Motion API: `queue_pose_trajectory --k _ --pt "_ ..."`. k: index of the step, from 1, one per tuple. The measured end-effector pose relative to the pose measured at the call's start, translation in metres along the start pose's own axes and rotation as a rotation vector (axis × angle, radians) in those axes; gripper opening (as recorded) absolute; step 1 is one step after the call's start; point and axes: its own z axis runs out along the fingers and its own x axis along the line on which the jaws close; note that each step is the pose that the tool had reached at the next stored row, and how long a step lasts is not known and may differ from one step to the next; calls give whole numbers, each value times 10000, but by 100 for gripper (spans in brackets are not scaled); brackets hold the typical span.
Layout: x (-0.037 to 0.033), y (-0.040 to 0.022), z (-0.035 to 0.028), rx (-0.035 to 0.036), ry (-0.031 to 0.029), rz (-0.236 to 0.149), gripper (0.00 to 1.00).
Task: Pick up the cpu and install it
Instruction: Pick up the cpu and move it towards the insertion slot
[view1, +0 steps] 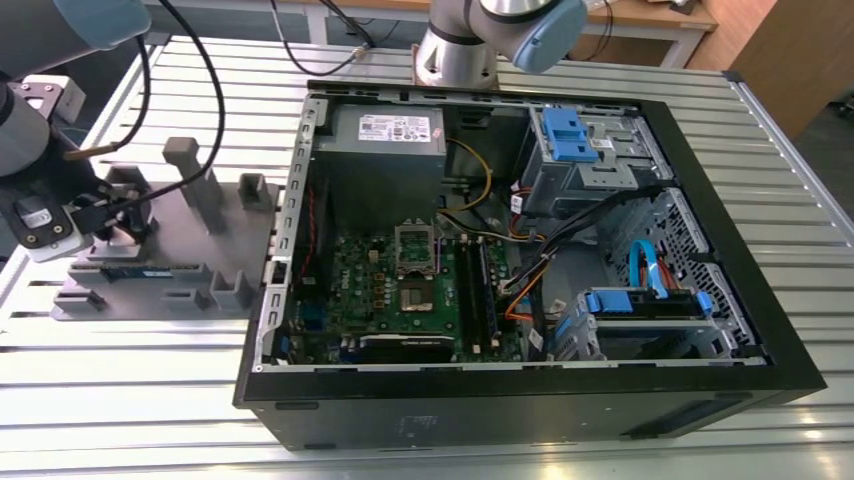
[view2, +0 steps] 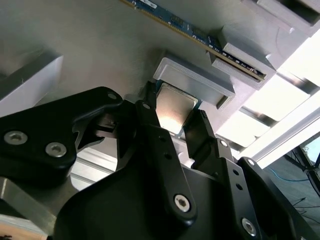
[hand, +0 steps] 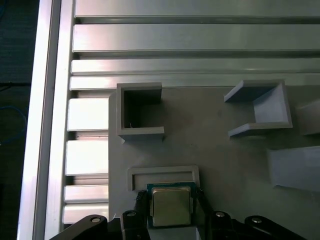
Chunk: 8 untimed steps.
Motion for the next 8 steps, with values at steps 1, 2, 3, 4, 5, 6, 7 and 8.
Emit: queue_pose_trajectory --k 1,2,3,4,5,6,7,8 --pt "0 2 -9 0 0 0 47" --pt "0 4 -19 0 0 0 47" --pt "-1 6 -30 1 0 0 47" --pt "-1 8 -40 0 0 0 47" --pt "-2 10 -50 0 0 0 47" --pt "-2 12 -60 0 0 0 47" --pt "-2 15 -71 0 0 1 47" --pt "-2 16 -81 1 0 0 47"
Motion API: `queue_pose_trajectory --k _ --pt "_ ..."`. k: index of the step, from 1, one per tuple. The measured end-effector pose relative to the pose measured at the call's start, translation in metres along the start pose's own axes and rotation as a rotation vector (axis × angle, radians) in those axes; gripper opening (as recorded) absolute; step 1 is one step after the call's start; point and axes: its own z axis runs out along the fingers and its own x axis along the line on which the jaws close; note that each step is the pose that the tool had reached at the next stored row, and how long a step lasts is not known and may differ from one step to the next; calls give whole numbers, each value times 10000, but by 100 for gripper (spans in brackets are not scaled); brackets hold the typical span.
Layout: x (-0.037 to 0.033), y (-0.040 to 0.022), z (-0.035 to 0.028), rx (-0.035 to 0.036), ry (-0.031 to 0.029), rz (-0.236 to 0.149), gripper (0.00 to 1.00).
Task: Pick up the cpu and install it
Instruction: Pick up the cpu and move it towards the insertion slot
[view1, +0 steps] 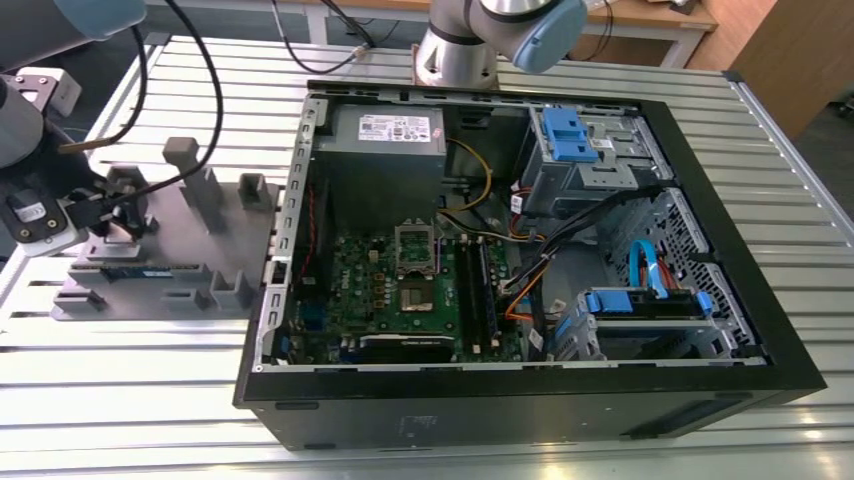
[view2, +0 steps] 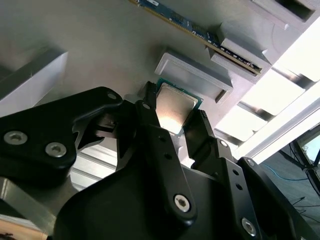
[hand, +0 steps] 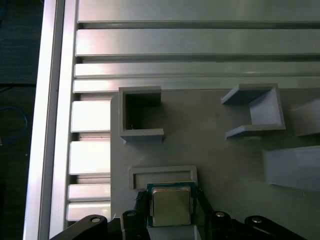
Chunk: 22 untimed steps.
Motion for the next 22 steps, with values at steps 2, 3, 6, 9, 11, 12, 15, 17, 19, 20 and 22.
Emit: queue_pose_trajectory --k 2,3,6,9,11,12,15,17,19,20,22 --pt "-1 1 -4 42 -5 -3 47" --pt "-1 1 -6 118 -5 -5 47" --pt "-1 6 -5 300 -13 -18 47" --pt "1 27 -1 352 -13 -24 47" --pt "2 50 3 422 -14 -30 47" --pt "3 60 6 485 -17 -34 47" --pt "4 95 13 708 -26 -50 47" --pt "6 116 17 858 -29 -62 47" --pt "7 133 21 956 -33 -75 47" --pt "8 139 22 1008 -34 -81 47" --pt "9 153 25 1136 -38 -97 47"
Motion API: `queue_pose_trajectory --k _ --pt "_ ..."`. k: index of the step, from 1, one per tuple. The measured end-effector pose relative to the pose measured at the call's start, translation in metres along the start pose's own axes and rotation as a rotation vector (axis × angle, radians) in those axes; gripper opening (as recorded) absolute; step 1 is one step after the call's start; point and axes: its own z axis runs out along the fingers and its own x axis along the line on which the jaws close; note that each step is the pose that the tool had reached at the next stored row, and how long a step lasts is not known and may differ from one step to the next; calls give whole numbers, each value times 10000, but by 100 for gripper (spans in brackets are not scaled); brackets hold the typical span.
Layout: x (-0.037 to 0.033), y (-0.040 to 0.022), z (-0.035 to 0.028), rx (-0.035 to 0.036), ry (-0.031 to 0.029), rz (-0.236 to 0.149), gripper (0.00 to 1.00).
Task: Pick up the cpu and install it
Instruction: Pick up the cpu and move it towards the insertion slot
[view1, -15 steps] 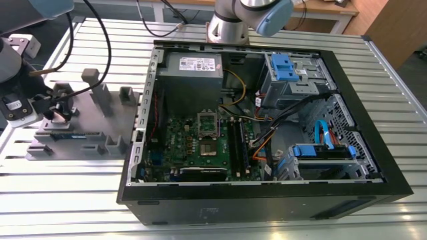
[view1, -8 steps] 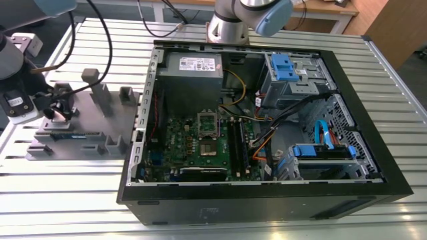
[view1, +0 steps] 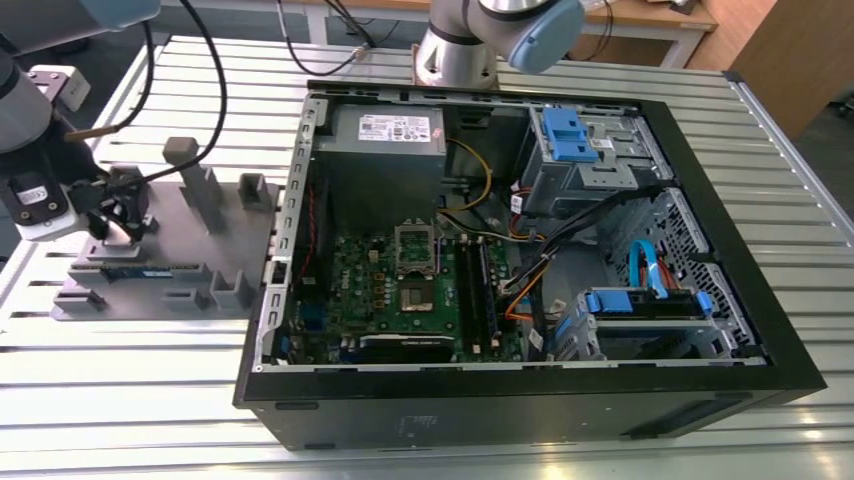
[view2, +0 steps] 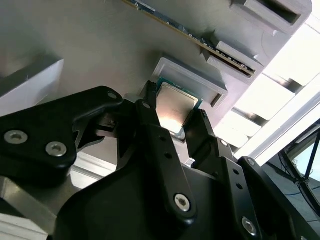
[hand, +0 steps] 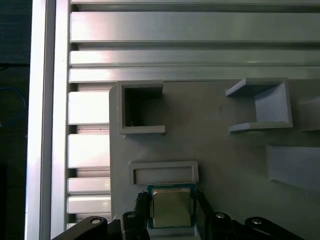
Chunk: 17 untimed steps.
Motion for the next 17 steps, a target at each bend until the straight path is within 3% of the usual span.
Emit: queue_pose_trajectory --k 3,10,15,17 --pt "3 28 4 219 -6 -30 47" --pt "21 146 26 555 -15 -98 47" --pt "36 167 35 1014 -27 -144 47" --pt "39 172 41 1112 -30 -155 47"
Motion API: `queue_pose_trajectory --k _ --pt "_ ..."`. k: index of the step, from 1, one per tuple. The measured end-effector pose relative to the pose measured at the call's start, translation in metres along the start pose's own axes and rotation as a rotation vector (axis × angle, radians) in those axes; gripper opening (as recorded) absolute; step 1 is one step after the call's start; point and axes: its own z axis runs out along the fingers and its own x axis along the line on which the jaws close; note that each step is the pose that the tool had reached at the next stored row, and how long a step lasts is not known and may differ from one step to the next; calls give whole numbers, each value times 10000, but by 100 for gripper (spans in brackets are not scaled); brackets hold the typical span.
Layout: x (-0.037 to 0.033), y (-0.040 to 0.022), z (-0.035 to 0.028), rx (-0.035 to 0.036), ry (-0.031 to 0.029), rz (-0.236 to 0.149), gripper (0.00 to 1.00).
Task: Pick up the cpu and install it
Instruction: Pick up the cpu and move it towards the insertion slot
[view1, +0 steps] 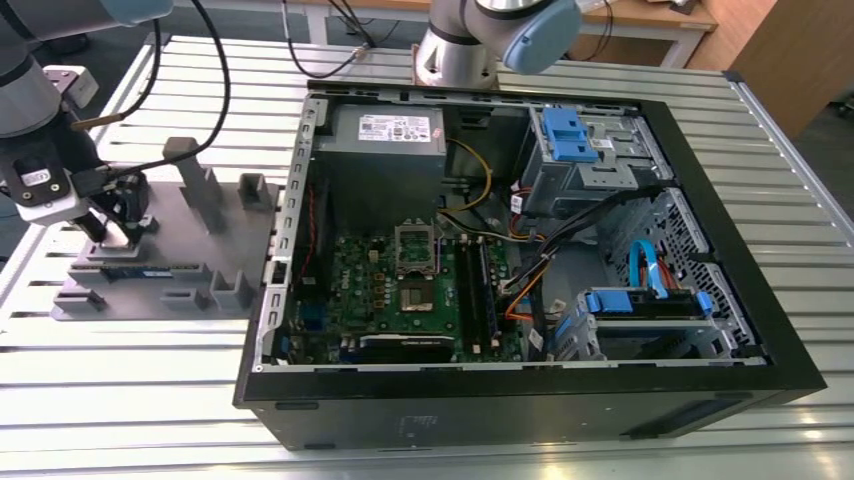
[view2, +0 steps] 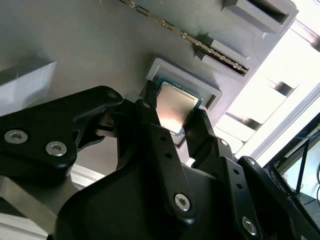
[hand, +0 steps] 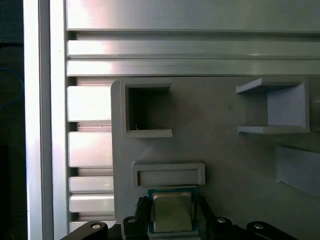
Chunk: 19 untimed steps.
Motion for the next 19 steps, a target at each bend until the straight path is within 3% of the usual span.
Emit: queue_pose_trajectory --k 19 --pt "11 44 35 14 -3 -16 47"
